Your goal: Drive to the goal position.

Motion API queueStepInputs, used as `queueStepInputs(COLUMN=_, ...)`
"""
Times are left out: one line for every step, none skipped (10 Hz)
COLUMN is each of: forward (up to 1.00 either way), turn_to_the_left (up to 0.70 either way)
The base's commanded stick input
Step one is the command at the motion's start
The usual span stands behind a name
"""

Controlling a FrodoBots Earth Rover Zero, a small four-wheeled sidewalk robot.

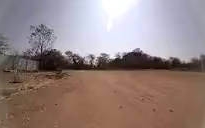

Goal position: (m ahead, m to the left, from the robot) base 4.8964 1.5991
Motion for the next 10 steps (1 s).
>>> queueStepInputs(forward=1.00, turn_to_the_left=0.00)
queueStepInputs(forward=1.00, turn_to_the_left=0.00)
queueStepInputs(forward=1.00, turn_to_the_left=0.00)
queueStepInputs(forward=1.00, turn_to_the_left=0.00)
queueStepInputs(forward=1.00, turn_to_the_left=0.00)
queueStepInputs(forward=1.00, turn_to_the_left=0.00)
queueStepInputs(forward=1.00, turn_to_the_left=0.00)
queueStepInputs(forward=1.00, turn_to_the_left=0.00)
queueStepInputs(forward=1.00, turn_to_the_left=0.00)
queueStepInputs(forward=1.00, turn_to_the_left=0.00)
